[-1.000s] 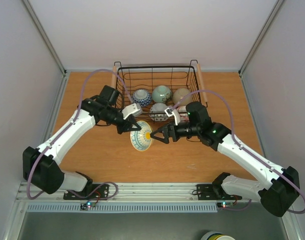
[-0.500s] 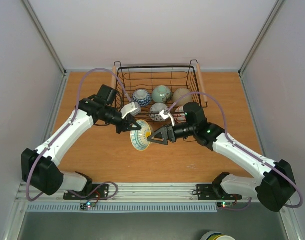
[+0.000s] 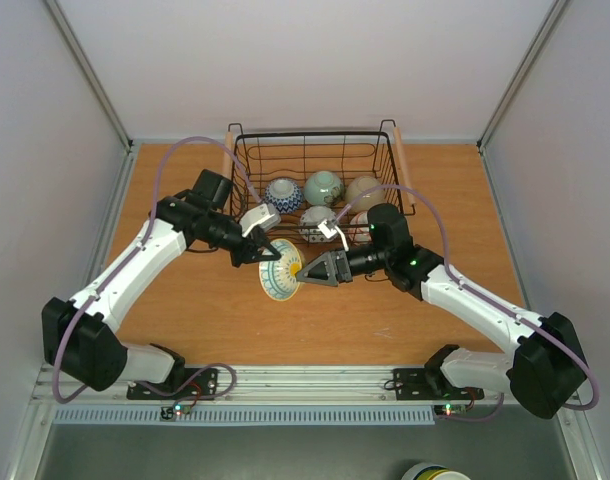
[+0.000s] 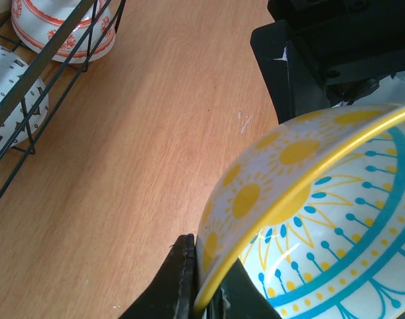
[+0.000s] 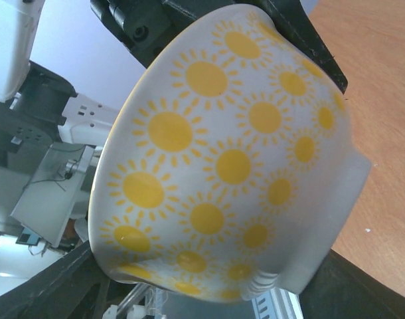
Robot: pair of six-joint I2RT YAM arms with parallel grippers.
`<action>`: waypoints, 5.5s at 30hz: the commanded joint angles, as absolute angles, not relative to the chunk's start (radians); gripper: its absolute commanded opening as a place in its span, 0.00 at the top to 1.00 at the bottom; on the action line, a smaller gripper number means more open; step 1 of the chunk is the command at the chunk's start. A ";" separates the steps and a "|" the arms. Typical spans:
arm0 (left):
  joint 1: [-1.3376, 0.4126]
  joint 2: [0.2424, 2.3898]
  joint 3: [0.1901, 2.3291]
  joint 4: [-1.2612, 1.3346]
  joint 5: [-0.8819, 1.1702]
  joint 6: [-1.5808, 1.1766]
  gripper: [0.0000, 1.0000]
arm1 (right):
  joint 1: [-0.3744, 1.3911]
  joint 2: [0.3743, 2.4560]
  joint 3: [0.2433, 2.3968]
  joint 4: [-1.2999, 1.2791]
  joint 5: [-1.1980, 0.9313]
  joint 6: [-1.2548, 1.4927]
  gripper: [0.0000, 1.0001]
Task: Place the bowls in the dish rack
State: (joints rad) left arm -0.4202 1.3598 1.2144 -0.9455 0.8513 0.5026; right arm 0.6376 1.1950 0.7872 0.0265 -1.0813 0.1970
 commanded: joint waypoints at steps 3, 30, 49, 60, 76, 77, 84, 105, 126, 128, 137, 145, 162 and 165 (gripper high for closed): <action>-0.423 1.333 1.209 -0.853 0.827 0.467 0.88 | 0.644 1.180 0.830 0.056 -1.127 0.143 0.93; -0.383 1.126 1.100 -0.522 0.152 0.236 0.01 | 0.667 1.951 2.016 -1.090 -0.192 -0.362 0.99; -0.382 1.128 1.099 -0.527 0.190 0.238 0.01 | 0.778 2.314 2.401 -1.405 0.088 -0.495 0.99; -0.382 1.127 1.104 -0.535 0.204 0.237 0.01 | 0.803 2.396 2.443 -1.464 0.113 -0.548 0.99; -0.382 1.140 1.101 -0.531 0.212 0.234 0.01 | 0.836 2.403 2.351 -1.499 0.030 -0.623 0.79; -0.382 1.141 1.101 -0.532 0.211 0.235 0.01 | 0.837 2.406 2.349 -1.498 0.029 -0.626 0.71; -0.382 1.145 1.100 -0.531 0.211 0.236 0.01 | 0.841 2.421 2.348 -1.497 0.033 -0.629 0.16; -0.382 1.137 1.097 -0.529 0.213 0.244 0.01 | 0.841 2.369 2.335 -1.480 0.012 -0.643 0.01; -0.382 1.124 1.094 -0.526 0.221 0.247 0.01 | 0.848 2.219 2.257 -1.428 -0.034 -0.627 0.01; -0.382 1.126 1.094 -0.527 0.222 0.247 0.01 | 0.848 2.218 2.257 -1.418 -0.023 -0.621 0.01; -0.382 1.124 1.095 -0.529 0.218 0.253 0.01 | 0.814 2.192 2.296 -1.330 0.072 -0.511 0.01; -0.373 1.113 1.098 -0.517 0.146 0.259 0.01 | 0.725 1.970 2.061 -1.169 0.156 -0.354 0.01; -0.023 1.087 1.153 -0.601 0.273 0.254 0.01 | 0.674 1.323 1.431 -1.124 0.656 -0.099 0.01; 0.019 1.070 1.102 -0.601 0.254 0.283 0.01 | 0.666 1.226 1.357 -1.160 0.711 -0.042 0.01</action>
